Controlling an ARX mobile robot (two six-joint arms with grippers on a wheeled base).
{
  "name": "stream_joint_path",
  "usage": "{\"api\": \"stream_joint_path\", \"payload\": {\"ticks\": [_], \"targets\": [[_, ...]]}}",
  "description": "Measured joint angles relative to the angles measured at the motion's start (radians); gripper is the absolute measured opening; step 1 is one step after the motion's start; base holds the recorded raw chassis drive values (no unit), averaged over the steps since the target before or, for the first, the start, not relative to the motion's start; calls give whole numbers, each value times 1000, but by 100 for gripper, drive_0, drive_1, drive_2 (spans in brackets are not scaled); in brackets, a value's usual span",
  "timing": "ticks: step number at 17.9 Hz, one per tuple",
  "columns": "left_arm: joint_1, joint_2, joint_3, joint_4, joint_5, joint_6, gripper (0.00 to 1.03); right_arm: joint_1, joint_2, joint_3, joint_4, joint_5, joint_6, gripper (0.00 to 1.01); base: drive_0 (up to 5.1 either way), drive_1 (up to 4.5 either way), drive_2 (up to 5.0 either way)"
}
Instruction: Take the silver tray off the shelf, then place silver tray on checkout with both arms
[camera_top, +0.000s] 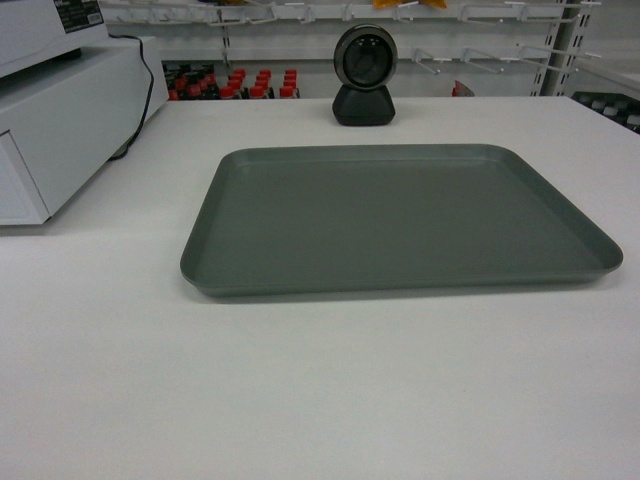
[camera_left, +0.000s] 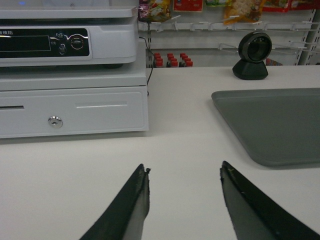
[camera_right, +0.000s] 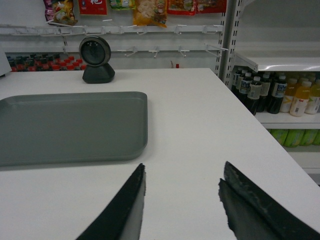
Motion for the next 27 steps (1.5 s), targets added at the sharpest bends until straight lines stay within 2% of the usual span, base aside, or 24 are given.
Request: {"api": "stream_joint_path", "payload": {"ticks": [1,2,5,23,27], "targets": [[0,0,0,0,0,0,61,0,0,0,0,0,0,61,0,0,0],[0,0,0,0,0,0,72,0,0,0,0,0,0,72,0,0,0],[0,0,0,0,0,0,97,0,0,0,0,0,0,98,0,0,0],[0,0,0,1,0,1,98,0,0,0,0,0,0,98,0,0,0],[0,0,0,2,0,1,98,0,0,0,1,0,0,98,5,-409,419]]}}
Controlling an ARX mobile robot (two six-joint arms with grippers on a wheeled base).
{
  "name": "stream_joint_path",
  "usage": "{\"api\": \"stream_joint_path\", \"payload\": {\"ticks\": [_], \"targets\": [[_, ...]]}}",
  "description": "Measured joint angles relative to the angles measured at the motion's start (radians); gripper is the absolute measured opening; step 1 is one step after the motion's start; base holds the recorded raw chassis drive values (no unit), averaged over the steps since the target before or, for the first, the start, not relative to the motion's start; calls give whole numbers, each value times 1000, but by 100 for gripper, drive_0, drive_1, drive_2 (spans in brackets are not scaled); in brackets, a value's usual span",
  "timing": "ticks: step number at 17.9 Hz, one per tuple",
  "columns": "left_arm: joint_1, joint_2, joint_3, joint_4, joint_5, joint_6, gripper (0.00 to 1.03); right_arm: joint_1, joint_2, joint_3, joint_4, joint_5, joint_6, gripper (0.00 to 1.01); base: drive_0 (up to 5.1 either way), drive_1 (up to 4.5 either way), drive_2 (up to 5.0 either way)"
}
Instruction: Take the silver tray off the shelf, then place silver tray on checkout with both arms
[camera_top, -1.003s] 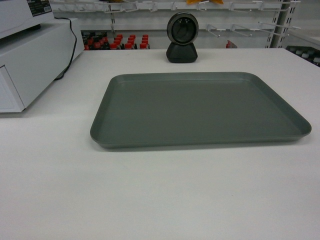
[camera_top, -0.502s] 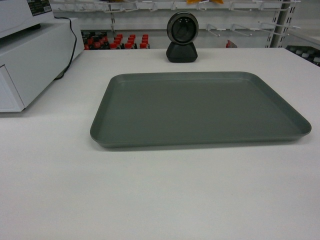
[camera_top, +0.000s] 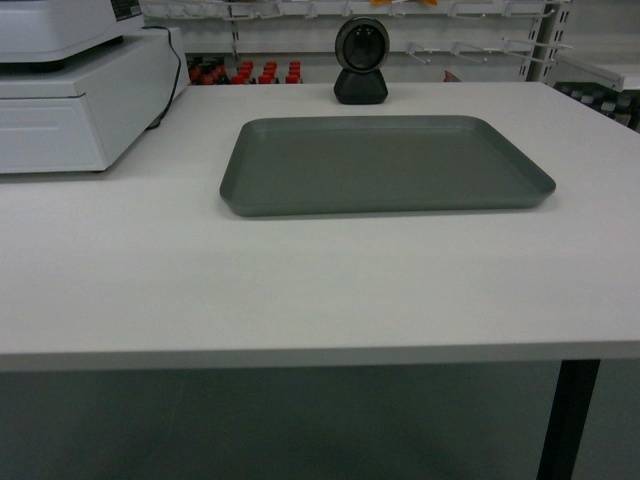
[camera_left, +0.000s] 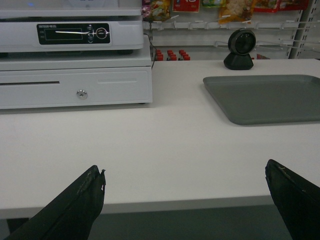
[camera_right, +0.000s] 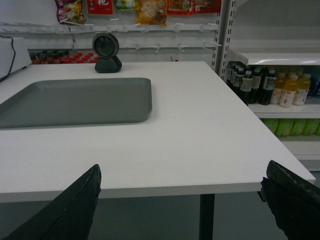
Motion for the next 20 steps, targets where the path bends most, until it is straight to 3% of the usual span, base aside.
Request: {"api": "stream_joint_path", "payload": {"ticks": [11,20], "targets": [[0,0,0,-3,0,0,98,0,0,0,0,0,0,98,6,-408,421],[0,0,0,1,0,0,98,0,0,0,2,0,0,98,0,0,0]]}}
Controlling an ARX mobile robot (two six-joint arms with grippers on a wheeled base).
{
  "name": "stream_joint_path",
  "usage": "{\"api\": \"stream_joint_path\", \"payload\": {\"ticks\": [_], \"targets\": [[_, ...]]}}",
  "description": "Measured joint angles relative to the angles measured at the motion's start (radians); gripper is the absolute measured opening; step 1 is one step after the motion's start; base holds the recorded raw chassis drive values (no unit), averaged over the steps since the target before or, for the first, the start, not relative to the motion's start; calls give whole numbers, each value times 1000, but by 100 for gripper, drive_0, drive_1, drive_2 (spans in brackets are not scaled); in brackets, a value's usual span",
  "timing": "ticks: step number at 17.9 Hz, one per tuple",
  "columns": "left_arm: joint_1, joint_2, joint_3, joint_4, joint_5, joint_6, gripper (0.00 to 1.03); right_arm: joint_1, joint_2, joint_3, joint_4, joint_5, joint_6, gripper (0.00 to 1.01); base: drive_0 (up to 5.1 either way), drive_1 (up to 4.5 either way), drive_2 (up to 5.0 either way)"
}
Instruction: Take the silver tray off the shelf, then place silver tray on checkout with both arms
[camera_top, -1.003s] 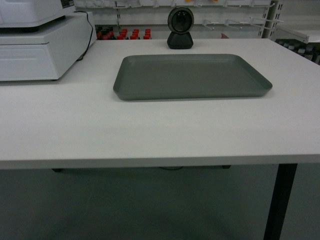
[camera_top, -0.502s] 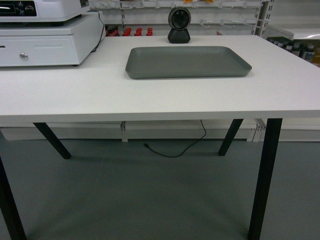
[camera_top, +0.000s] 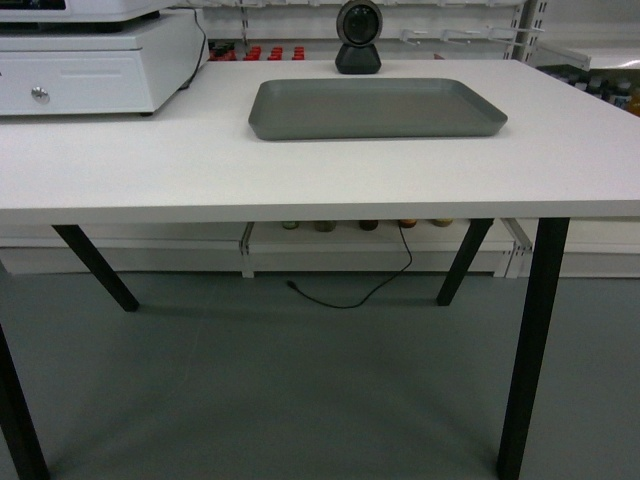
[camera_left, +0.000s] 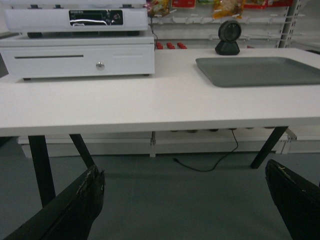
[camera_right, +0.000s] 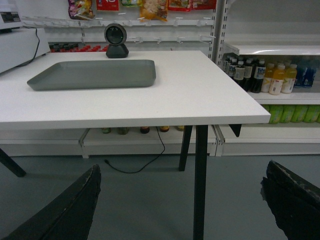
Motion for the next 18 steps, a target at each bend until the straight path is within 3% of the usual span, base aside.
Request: {"api": "stream_joint_path", "payload": {"ticks": [18], "targets": [[0,0,0,-7,1,0,98,0,0,0,-6,1,-1,98,0,0,0]]}}
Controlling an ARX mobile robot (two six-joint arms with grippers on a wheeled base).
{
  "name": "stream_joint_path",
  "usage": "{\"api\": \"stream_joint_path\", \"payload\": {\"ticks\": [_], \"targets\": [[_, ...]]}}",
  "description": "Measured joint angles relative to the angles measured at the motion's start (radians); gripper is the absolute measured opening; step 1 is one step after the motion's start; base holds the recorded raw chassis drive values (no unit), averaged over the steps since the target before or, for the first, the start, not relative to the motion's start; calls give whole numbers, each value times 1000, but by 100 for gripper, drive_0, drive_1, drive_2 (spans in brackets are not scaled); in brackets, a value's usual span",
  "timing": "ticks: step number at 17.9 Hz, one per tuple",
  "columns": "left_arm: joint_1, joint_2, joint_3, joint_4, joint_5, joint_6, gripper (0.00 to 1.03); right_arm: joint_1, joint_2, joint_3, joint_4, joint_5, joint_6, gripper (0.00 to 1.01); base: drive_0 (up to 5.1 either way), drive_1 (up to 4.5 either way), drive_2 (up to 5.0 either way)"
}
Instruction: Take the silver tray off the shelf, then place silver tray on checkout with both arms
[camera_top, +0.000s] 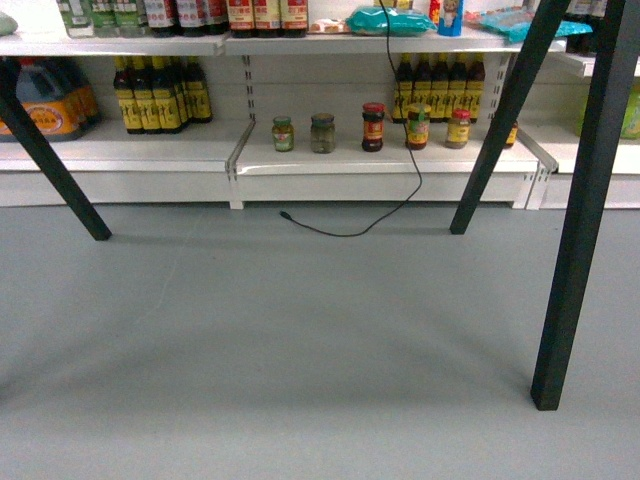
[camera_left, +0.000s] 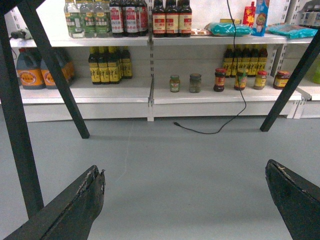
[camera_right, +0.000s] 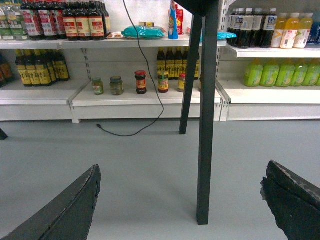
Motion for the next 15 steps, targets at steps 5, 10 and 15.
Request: {"api": "stream_joint_path", "payload": {"ticks": [5,10,15], "targets": [[0,0,0,3,-1,0,98,0,0,0,2,0,0,98,0,0,0],[0,0,0,3,-1,0,98,0,0,0,2,0,0,98,0,0,0],[0,0,0,3,-1,0,98,0,0,0,2,0,0,98,0,0,0]]}}
